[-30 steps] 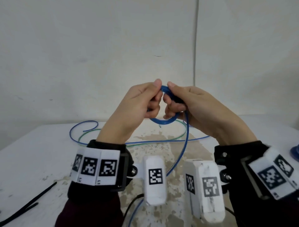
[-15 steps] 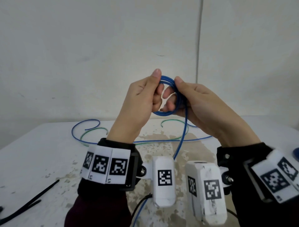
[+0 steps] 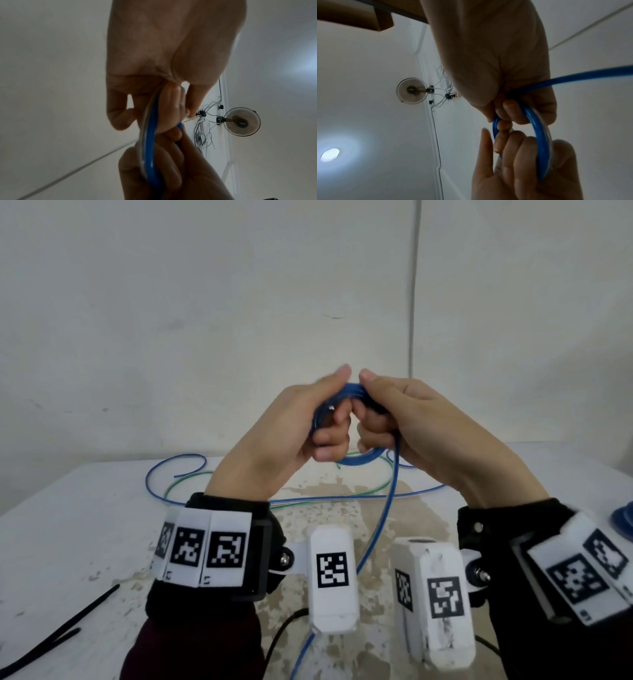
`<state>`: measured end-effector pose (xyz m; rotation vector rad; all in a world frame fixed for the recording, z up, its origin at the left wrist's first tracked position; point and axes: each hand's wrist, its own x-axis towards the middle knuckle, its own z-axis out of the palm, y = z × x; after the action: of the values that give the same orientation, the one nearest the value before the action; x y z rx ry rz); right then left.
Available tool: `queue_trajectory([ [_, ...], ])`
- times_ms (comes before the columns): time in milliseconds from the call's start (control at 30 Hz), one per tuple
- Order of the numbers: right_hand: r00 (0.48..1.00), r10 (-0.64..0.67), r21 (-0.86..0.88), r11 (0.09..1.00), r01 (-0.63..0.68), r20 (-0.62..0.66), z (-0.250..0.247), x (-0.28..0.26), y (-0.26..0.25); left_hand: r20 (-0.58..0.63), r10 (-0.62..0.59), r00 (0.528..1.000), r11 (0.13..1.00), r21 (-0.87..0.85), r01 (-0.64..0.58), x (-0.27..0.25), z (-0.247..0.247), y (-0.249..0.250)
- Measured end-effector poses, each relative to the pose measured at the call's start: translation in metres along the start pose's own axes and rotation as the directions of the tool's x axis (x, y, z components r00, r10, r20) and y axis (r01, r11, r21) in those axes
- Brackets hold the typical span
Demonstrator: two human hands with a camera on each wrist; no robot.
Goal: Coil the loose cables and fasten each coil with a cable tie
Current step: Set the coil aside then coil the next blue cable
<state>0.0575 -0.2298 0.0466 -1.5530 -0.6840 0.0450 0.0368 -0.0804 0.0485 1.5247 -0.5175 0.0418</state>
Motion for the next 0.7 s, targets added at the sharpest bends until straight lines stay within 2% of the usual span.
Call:
queue_trajectory([
  [67,1.000,0.000,-0.069,0.998,0.000,-0.012,0.0008,-0.0001,0.0010,-0.008,0.012,1.000,0.996,0.086,-0.012,-0.0007,0.0021,-0.0006],
  [133,1.000,-0.006,-0.011,1.000,0.006,-0.026,0.0013,0.0010,0.0015,-0.077,0.083,0.994,0.991,0.113,-0.074,-0.0012,0.0045,0.0000],
  [200,1.000,0.006,0.074,0.997,-0.004,-0.022,0.0005,0.0022,-0.0004,-0.133,0.126,0.983,0.991,0.054,-0.120,-0.0005,0.0051,0.0003],
  [300,0.999,0.013,0.056,0.998,-0.011,-0.037,-0.0020,0.0011,-0.0025,-0.035,0.041,0.999,0.998,-0.045,-0.042,0.0020,0.0062,-0.0013],
  [367,0.999,0.008,-0.046,0.999,-0.010,-0.051,-0.0016,0.0002,-0.0007,0.014,-0.010,1.000,1.000,0.026,0.009,0.0019,0.0058,-0.0031],
  [433,0.999,0.001,-0.064,0.998,-0.004,-0.049,0.0016,0.0008,0.0012,-0.024,0.042,0.999,0.994,0.103,-0.040,0.0014,0.0046,-0.0036],
  [533,0.999,-0.004,0.066,0.998,0.007,-0.053,0.0027,0.0029,0.0002,-0.126,0.131,0.983,0.991,0.039,-0.127,0.0009,0.0018,-0.0022],
  [633,0.998,-0.021,0.023,0.999,0.022,-0.057,0.0005,0.0014,-0.0016,-0.062,0.048,0.997,0.998,-0.035,-0.051,0.0010,0.0029,0.0001],
  [700,0.998,-0.023,-0.052,0.998,0.020,-0.054,0.0010,-0.0005,-0.0018,-0.017,0.018,1.000,0.999,0.042,-0.017,-0.0002,0.0040,-0.0003],
])
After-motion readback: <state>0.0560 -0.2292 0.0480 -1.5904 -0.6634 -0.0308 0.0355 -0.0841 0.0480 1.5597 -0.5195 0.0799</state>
